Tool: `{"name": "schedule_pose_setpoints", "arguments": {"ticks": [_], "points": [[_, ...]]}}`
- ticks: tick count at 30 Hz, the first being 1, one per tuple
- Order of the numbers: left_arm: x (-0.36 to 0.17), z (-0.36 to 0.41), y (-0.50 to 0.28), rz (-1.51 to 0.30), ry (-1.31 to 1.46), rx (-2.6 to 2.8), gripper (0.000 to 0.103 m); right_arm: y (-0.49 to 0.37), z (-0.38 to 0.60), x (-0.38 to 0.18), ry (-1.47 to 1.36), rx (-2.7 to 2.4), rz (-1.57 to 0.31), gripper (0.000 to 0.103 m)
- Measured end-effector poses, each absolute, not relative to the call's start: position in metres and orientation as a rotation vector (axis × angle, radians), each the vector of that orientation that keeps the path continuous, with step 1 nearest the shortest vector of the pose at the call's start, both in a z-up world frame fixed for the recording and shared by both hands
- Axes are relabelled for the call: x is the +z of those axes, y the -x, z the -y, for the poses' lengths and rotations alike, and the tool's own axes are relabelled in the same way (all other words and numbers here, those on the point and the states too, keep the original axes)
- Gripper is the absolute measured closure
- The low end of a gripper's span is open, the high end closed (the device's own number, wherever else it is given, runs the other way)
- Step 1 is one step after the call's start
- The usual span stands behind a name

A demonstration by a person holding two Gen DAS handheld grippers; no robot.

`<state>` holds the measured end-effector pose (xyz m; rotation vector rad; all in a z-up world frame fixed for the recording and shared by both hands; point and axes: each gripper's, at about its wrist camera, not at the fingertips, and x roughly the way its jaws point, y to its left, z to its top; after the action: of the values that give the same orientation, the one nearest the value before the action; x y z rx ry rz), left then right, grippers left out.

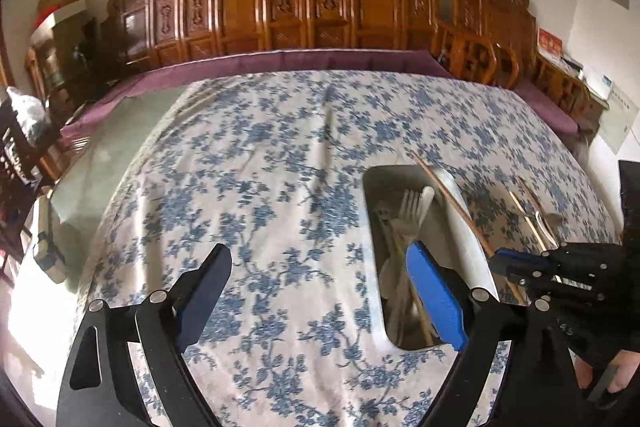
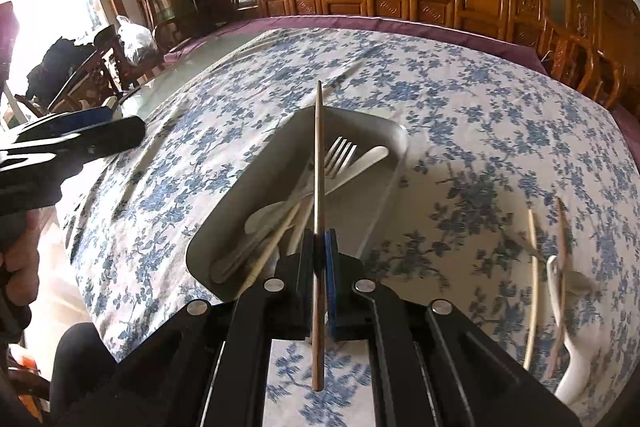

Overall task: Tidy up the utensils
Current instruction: 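Lower the chopstick into the tray and open the right tool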

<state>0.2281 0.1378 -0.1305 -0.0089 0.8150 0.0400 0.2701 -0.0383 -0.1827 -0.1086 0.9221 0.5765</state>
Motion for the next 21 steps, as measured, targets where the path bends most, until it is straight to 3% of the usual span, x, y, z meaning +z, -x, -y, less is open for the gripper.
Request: {"name": "schedule_pose_setpoints", "arguments": {"ticks": [21], "points": [[-0.134, -0.155, -0.21, -0.812, 0.064, 0.021, 0.017, -0.276, 0.004, -0.211, 0.098, 0.562, -0.953, 0.095]]}}
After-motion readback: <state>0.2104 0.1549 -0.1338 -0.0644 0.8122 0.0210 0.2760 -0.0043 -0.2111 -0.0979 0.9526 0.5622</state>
